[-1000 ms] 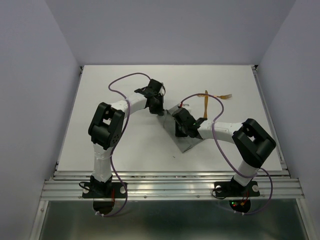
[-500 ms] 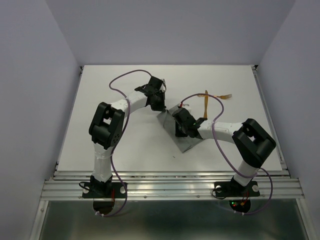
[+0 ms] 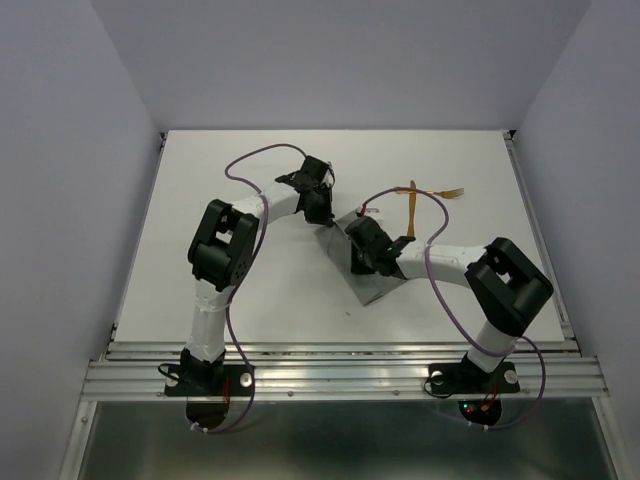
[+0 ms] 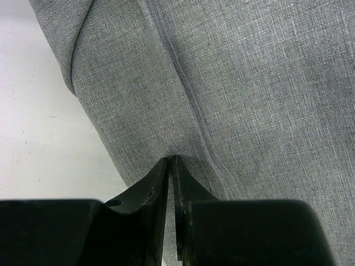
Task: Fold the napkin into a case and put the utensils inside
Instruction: Fold the lower triangle-folded napkin at the center of the board.
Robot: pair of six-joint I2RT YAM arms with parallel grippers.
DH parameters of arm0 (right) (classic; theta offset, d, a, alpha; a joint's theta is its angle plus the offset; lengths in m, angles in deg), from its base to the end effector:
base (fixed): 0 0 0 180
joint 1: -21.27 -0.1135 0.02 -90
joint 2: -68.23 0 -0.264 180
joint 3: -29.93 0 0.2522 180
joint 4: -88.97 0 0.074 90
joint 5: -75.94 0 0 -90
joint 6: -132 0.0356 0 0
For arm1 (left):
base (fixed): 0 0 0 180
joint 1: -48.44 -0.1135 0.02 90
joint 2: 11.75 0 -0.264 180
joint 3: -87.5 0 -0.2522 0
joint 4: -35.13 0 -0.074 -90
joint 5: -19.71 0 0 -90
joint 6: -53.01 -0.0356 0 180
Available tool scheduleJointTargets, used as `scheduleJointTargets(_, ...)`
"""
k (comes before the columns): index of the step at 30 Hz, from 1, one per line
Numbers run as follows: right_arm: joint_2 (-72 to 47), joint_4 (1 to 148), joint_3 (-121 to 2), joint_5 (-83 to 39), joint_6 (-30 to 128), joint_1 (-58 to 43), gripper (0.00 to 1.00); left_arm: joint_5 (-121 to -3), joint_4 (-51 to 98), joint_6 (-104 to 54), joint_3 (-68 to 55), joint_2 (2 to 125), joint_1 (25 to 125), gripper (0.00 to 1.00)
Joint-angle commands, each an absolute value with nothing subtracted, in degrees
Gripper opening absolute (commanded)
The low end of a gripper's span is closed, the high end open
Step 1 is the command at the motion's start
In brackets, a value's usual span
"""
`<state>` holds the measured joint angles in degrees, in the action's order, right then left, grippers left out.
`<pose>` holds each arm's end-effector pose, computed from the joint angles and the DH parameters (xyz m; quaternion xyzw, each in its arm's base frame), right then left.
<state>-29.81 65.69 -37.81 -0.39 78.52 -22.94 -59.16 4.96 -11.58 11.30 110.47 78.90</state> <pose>0.2490 0.2305 0.1603 -0.0261 0.9435 0.1148 0.3096 0.4034 -0.2452 0.1755 0.0753 0.9286 -0.2450 0.2684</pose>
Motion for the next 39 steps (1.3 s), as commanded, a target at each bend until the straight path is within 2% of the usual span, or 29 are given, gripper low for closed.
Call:
scheduleJointTargets(1, -26.96, 65.89, -36.3, -0.17, 79.18, -22.85, 0.13, -59.3, 5.2, -11.5, 12.94, 111.04, 78.67, 0.0)
scheduleJointTargets(7, -21.77, 63.78, -36.04, 2.73, 79.09, -22.85, 0.15, -60.45, 5.28, -11.15, 11.71, 110.16, 78.67, 0.0)
scheduleJointTargets(16, -17.11, 59.82, -29.73, -1.3, 81.99, -22.85, 0.14, -64.4, 4.84, -9.75, 6.88, 107.0, 78.59, 0.0)
scheduleJointTargets(23, -17.02, 59.38, -24.18, 0.61, 82.96, -22.85, 0.14, -64.32, 5.9, -8.87, 2.13, 103.4, 78.59, 0.0)
scheduleJointTargets(32, -20.19, 61.23, -23.64, 0.88, 81.29, -22.85, 0.14, -64.93, 5.2, -9.48, 0.81, 101.99, 78.59, 0.0)
scheduleJointTargets(39, -15.53, 67.21, -20.22, -7.54, 74.62, -22.85, 0.14, -66.51, 5.11, -10.36, -6.57, 96.37, 78.59, 0.0)
